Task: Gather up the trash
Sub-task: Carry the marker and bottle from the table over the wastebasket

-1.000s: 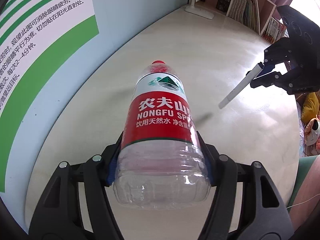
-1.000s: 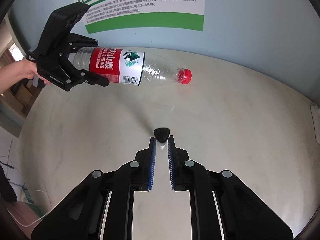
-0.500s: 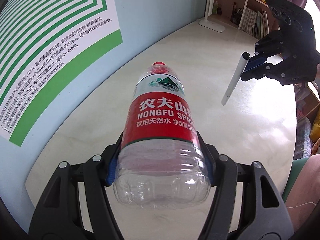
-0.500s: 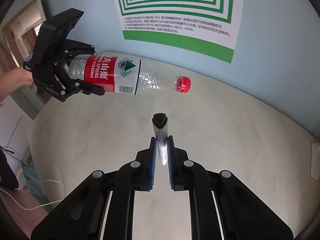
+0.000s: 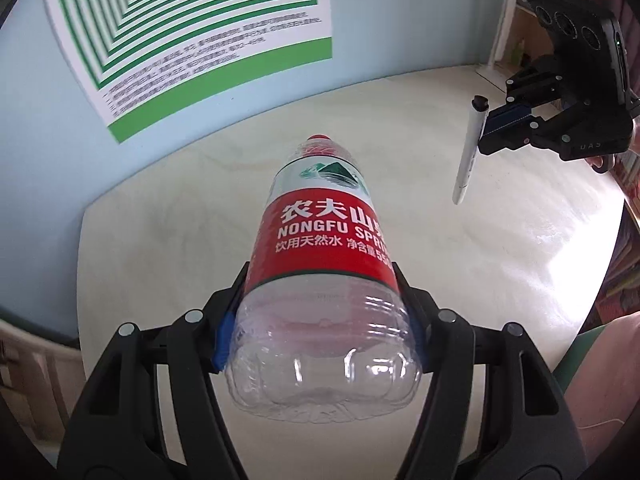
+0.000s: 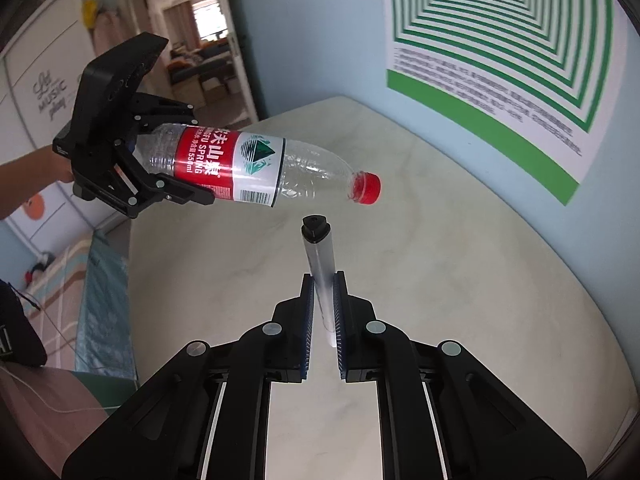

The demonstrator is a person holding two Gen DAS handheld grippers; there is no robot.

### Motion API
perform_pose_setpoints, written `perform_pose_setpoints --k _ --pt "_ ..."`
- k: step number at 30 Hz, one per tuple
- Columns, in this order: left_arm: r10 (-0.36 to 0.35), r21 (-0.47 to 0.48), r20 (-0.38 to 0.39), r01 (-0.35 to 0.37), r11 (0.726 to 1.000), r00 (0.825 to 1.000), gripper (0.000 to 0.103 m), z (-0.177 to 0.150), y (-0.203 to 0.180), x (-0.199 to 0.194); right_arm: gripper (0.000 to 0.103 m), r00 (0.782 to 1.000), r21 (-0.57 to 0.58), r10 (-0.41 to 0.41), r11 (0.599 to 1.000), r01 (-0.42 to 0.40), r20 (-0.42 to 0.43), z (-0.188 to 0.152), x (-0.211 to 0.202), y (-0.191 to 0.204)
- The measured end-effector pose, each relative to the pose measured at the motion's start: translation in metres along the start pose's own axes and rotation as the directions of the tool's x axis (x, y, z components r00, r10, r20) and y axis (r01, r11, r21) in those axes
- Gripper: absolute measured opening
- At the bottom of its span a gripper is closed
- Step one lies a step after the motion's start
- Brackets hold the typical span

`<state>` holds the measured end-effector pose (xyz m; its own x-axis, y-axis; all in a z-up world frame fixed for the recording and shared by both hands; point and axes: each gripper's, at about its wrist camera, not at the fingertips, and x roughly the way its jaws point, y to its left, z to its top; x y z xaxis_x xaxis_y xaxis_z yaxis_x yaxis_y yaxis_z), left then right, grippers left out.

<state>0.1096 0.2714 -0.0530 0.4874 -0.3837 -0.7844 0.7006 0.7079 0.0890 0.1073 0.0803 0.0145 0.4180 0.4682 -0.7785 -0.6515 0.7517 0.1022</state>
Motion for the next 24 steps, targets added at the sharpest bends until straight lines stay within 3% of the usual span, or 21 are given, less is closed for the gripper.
perform_pose_setpoints --k 6,15,24 --pt "0.085 -0.181 -0.006 -0.085 0.980 0.996 0.061 -0.075 -0.009 -0.045 0.011 0.990 -0.157 0.130 0.978 -0.136 -0.045 0.013 0.022 0.058" --pt "0.169 -0.384 -0.034 -0.169 0.908 0.985 0.061 -0.181 -0.005 -0.104 0.010 0.962 -0.294 0.260 0.916 -0.274 -0.085 0.042 0.051 0.150" --pt "0.230 -0.495 -0.043 -0.221 0.840 0.972 0.061 -0.261 -0.003 -0.160 0.010 0.927 -0.386 0.346 0.843 -0.374 -0.142 0.069 0.077 0.240"
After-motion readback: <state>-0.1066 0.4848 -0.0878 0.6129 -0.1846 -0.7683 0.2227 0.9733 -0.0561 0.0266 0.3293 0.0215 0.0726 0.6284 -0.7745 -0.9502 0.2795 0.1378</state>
